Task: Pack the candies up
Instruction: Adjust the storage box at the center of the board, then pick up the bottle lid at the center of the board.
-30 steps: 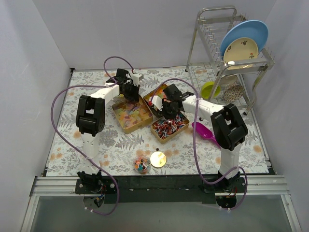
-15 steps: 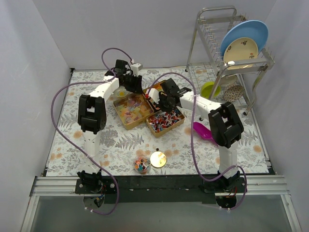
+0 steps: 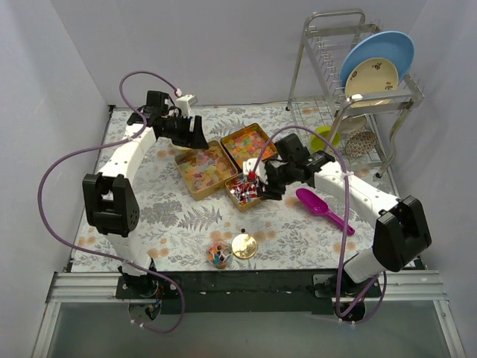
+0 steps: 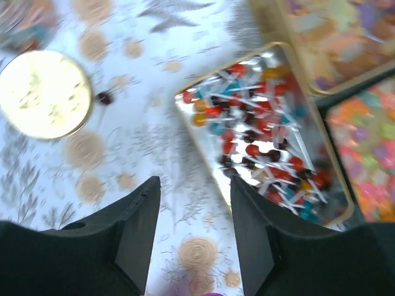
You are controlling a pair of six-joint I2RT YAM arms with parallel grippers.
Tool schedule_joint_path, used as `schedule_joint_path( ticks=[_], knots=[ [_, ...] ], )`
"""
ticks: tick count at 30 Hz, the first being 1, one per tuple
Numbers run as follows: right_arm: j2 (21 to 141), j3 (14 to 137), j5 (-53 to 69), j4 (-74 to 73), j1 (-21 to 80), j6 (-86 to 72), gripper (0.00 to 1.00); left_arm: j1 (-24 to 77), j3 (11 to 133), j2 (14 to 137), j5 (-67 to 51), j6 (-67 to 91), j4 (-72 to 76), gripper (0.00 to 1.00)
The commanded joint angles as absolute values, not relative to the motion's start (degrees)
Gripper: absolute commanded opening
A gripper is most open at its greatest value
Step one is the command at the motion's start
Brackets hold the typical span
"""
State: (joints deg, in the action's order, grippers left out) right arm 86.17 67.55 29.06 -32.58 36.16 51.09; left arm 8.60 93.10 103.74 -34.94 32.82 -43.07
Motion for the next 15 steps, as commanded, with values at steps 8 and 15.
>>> schedule_joint_path(
  ticks=[8, 15],
  knots=[
    [88.41, 64.6, 41.75, -46.84, 45.59, 78.39, 0.83, 9.14, 82.01, 94.4, -39.29, 34.54, -40.08, 0.8],
    [91.84, 62.23, 41.23, -43.77, 53.17, 81.38, 0.98, 8.7, 77.09, 88.34, -33.59, 37.09, -39.37, 0.98]
  ],
)
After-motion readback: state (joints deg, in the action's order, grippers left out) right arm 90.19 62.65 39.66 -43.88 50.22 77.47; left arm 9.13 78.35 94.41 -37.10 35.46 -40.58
